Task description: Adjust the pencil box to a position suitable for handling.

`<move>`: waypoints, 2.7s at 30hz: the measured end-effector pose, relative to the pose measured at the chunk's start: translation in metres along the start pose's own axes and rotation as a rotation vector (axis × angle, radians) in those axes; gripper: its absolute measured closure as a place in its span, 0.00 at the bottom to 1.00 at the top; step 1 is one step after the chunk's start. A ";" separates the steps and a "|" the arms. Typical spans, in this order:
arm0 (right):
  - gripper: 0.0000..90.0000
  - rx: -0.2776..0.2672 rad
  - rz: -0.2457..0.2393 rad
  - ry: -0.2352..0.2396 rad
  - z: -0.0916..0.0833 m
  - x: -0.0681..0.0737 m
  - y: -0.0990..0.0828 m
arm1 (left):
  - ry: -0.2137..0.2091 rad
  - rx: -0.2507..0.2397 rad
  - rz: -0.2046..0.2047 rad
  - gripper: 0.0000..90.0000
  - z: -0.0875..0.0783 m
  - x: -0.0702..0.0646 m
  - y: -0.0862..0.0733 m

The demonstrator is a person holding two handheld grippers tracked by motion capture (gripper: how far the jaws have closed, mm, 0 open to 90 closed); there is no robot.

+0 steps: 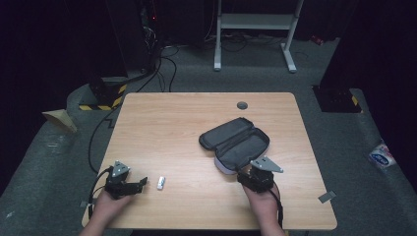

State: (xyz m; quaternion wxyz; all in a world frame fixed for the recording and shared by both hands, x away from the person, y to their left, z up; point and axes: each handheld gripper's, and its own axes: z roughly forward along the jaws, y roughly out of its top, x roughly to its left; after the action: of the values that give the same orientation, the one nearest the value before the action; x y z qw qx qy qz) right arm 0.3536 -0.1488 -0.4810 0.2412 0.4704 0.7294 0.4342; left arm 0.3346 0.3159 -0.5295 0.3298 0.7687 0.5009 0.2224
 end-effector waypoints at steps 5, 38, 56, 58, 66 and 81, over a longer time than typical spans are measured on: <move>0.47 0.009 0.005 -0.054 0.002 -0.026 0.007 | -0.001 -0.002 0.000 0.15 0.000 0.000 0.000; 0.85 0.150 0.103 -0.185 0.063 -0.118 0.033 | -0.003 -0.004 -0.001 0.15 0.000 0.000 -0.001; 0.85 0.093 0.094 -0.100 0.028 -0.093 0.000 | -0.003 -0.003 -0.001 0.15 0.000 0.000 -0.001; 0.84 0.082 0.095 -0.090 0.025 -0.087 -0.004 | -0.004 -0.003 -0.001 0.15 0.000 0.000 -0.001; 0.81 0.050 0.076 -0.033 0.018 -0.057 -0.009 | -0.005 -0.004 0.001 0.15 0.000 0.000 -0.001; 0.78 0.054 0.023 0.041 0.034 -0.012 -0.008 | -0.004 -0.004 0.004 0.15 0.000 0.000 0.000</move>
State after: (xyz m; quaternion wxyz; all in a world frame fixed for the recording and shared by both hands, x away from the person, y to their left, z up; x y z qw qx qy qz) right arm 0.3812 -0.1471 -0.5059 0.2084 0.4762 0.7401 0.4267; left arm 0.3343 0.3162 -0.5297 0.3321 0.7695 0.4982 0.2224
